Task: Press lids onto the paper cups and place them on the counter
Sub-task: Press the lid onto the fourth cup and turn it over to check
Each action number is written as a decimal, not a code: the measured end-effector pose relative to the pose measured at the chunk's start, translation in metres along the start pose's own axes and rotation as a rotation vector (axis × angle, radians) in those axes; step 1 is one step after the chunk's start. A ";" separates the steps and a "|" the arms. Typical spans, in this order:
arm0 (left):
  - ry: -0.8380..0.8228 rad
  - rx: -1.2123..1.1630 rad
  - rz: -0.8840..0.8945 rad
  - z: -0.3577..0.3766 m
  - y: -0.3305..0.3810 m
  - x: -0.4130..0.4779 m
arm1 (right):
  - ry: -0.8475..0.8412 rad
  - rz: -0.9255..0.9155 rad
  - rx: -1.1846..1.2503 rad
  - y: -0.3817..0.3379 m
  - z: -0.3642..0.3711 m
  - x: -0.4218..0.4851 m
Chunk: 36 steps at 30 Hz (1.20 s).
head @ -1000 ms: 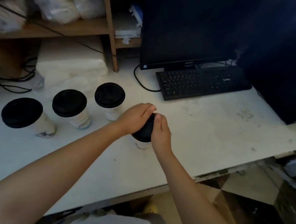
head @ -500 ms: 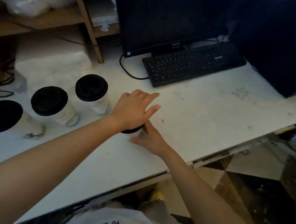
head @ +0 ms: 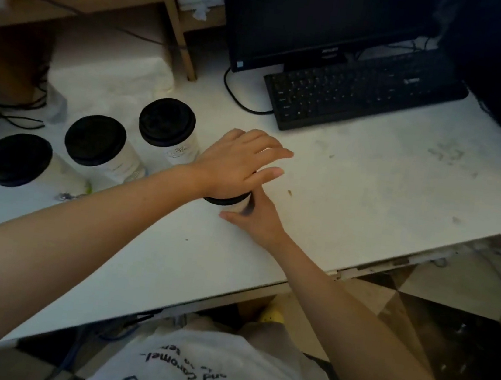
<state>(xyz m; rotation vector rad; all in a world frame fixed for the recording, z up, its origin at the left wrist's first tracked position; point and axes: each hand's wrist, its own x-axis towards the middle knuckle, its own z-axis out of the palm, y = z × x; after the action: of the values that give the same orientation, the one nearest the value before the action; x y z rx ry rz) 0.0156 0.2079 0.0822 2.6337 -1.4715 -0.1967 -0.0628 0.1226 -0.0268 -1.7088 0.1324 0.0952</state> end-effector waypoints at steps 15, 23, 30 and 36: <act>0.008 -0.172 -0.344 -0.006 -0.002 -0.005 | -0.048 0.002 -0.122 0.016 -0.018 0.018; 0.028 0.066 -0.605 0.011 0.018 0.006 | 0.171 -0.027 -0.075 0.024 0.019 0.009; 0.045 0.099 -0.608 0.015 0.018 0.008 | -0.046 0.023 0.001 0.017 0.003 0.020; 0.000 0.084 -0.533 0.008 0.015 0.008 | 0.007 0.022 0.015 0.003 0.004 0.015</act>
<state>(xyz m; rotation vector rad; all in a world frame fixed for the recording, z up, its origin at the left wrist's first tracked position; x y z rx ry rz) 0.0056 0.1925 0.0766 3.0353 -0.7578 -0.1824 -0.0485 0.1257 -0.0322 -1.6926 0.1570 0.1043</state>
